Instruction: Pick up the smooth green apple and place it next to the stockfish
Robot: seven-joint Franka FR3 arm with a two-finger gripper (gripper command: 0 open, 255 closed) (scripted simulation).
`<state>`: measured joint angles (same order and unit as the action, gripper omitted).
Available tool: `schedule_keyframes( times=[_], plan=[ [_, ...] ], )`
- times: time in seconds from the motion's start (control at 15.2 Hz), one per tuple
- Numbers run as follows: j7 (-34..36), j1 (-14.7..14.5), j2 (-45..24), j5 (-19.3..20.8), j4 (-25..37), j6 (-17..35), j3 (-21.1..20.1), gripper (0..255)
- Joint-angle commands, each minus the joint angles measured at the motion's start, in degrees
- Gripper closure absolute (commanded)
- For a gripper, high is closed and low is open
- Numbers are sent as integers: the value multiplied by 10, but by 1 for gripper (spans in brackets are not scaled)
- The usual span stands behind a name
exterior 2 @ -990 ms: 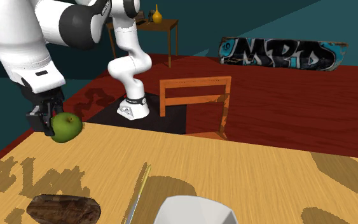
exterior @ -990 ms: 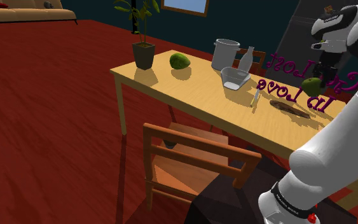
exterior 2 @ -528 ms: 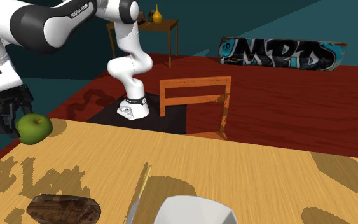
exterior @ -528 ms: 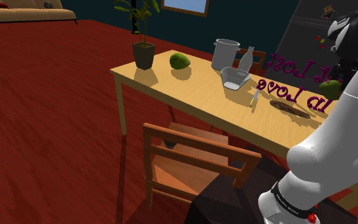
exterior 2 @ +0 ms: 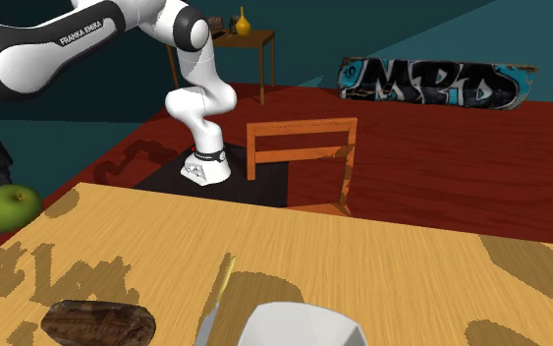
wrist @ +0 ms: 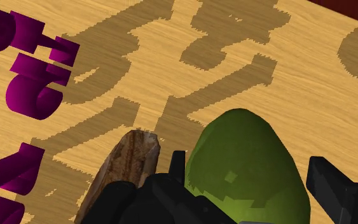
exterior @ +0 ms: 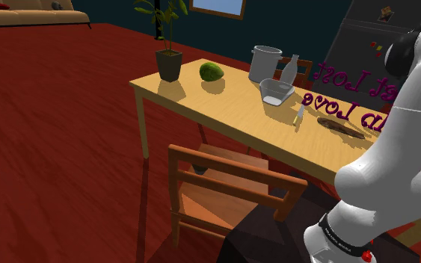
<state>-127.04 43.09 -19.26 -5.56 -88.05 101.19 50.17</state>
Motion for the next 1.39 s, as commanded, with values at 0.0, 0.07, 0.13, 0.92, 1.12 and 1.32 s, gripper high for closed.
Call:
schedule_keyframes(
  times=[0.0,0.07,0.13,0.92,1.12,1.32],
  plan=[
    [-1,1,-3,-3,-11,14,-1,255],
    [-1,0,-4,-3,-19,21,-2,255],
    [-1,0,-4,-4,-26,29,-2,255],
    [-2,-1,-23,-19,-99,114,-12,255],
    [-4,1,-30,-25,-113,134,-16,255],
    [-6,4,-39,-32,-127,154,-20,255]
  ],
)
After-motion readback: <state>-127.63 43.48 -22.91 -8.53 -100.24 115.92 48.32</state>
